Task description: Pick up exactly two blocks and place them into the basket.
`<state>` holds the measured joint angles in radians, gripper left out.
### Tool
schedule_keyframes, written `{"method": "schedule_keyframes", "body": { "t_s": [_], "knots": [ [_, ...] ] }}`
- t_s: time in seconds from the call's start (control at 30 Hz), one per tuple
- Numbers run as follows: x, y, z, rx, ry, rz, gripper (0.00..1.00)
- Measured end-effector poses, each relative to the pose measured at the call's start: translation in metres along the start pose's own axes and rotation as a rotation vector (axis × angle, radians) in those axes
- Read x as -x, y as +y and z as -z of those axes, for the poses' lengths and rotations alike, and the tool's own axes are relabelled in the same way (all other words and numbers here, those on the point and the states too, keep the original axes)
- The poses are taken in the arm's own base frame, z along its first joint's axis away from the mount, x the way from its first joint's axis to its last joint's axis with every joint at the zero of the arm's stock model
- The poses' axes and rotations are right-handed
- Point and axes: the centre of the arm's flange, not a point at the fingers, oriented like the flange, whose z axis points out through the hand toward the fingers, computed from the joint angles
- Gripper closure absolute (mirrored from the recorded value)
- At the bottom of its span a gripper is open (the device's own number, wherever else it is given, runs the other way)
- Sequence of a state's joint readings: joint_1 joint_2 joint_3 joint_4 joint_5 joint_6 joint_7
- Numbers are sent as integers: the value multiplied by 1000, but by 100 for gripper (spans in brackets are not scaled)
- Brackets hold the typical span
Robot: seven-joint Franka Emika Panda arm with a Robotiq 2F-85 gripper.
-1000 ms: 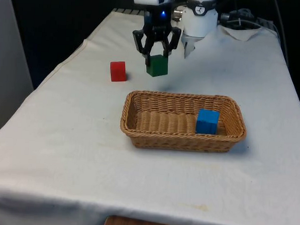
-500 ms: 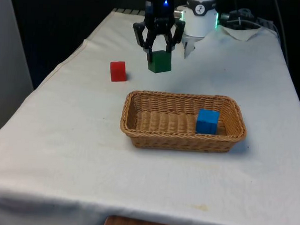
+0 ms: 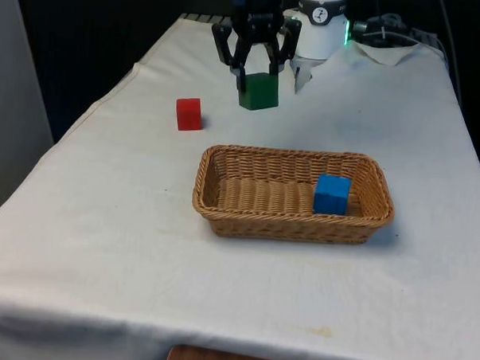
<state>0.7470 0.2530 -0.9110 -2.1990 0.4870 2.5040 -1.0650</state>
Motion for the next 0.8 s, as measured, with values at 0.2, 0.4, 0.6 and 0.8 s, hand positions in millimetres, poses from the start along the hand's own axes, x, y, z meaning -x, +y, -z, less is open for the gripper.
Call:
{"method": "schedule_keyframes", "body": {
  "t_s": [0.2, 0.4, 0.6, 0.8],
  "knots": [
    [-8, 4, -1, -8, 14, -10, 100],
    [-18, 8, -8, -31, 37, -31, 100],
    [-29, 14, -16, -57, 65, -54, 100],
    [-40, 19, -31, -85, 87, -85, 100]
  ]
}}
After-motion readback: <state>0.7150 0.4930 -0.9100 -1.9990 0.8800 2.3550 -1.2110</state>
